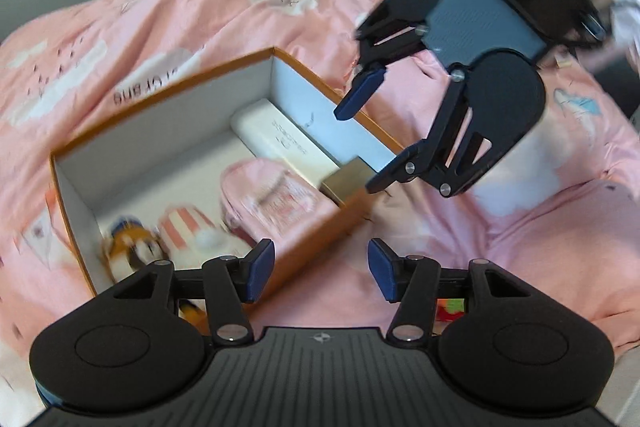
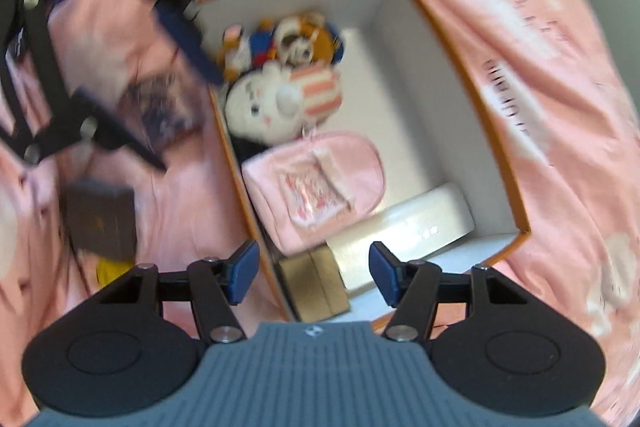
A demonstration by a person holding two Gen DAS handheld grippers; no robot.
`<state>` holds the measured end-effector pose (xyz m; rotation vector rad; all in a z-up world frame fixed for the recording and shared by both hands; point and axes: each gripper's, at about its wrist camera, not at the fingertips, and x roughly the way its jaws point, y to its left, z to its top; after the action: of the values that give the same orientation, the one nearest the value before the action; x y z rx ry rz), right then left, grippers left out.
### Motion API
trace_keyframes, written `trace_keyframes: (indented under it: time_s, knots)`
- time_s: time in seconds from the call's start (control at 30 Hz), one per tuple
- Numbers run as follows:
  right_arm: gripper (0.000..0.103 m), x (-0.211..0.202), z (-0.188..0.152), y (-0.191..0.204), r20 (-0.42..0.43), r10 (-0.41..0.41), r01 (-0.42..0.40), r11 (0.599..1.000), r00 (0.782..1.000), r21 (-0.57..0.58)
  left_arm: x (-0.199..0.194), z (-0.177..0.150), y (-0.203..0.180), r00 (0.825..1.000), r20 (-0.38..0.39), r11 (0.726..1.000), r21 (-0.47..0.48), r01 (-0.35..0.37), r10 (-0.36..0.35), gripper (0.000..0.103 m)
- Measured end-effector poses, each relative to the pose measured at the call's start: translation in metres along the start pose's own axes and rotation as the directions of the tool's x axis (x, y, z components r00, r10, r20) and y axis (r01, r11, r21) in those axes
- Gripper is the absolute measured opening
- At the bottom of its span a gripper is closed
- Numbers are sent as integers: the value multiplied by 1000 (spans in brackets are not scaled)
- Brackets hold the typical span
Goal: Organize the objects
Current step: 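Withdraw both grippers from the box toward the black box and photo-card pack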
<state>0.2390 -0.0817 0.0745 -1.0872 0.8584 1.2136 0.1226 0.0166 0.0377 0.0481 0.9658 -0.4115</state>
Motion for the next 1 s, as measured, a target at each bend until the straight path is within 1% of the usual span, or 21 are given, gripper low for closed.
trace_keyframes:
  time_s: [0.1, 0.13, 0.2, 0.23, 0.33, 0.37, 0.43, 0.5, 0.6, 0.67, 0.7, 0.73, 0.8, 0.9, 1.0]
  knots:
    - [64, -15, -11, 23, 96, -30, 19, 993, 995, 115, -4, -22, -5, 1000, -15, 997, -74, 5, -6, 64]
    - [64, -16, -17, 32, 122, -33, 14, 988, 992, 153, -3, -30, -4, 1000, -24, 994, -109, 7, -9, 64]
    - [65, -14, -26, 52, 168, -31, -8, 973, 985, 231, 4, -46, -3, 998, -49, 982, -184, 29, -39, 64]
    - [65, -3, -33, 65, 179, -27, -24, 960, 984, 279, 7, -56, -4, 996, -63, 977, -207, 41, -55, 64]
    - [65, 11, -46, 83, 178, -12, -72, 887, 984, 456, 19, -79, -10, 993, -102, 964, -263, 36, -65, 65]
    - [64, 17, -52, 89, 183, -13, -83, 860, 983, 503, 22, -86, -11, 991, -108, 958, -284, 40, -74, 66]
    - [61, 31, -63, 101, 190, -23, -95, 804, 981, 587, 28, -97, -14, 988, -116, 944, -324, 60, -103, 72]
    - [58, 38, -72, 110, 195, -46, -95, 751, 980, 653, 33, -106, -16, 984, -127, 935, -347, 73, -124, 75]
    - [54, 53, -85, 122, 197, -95, -84, 671, 976, 737, 40, -114, -16, 984, -136, 929, -367, 55, -112, 78]
    - [53, 55, -92, 127, 198, -111, -86, 627, 974, 774, 45, -118, -13, 984, -141, 917, -397, 46, -110, 79]
    - [53, 61, -94, 128, 195, -112, -87, 615, 974, 784, 47, -121, -11, 984, -137, 908, -415, 50, -117, 79]
    - [53, 65, -95, 130, 189, -115, -80, 611, 975, 787, 49, -122, -8, 983, -133, 899, -433, 59, -129, 80]
    - [53, 71, -97, 135, 166, -131, -51, 616, 977, 786, 55, -125, -6, 980, -136, 888, -455, 69, -146, 81]
    - [53, 81, -96, 137, 148, -139, -29, 625, 979, 780, 62, -126, -8, 978, -143, 890, -450, 74, -154, 80]
    - [55, 85, -98, 138, 141, -145, -19, 626, 979, 779, 64, -125, -9, 978, -146, 893, -444, 68, -147, 75]
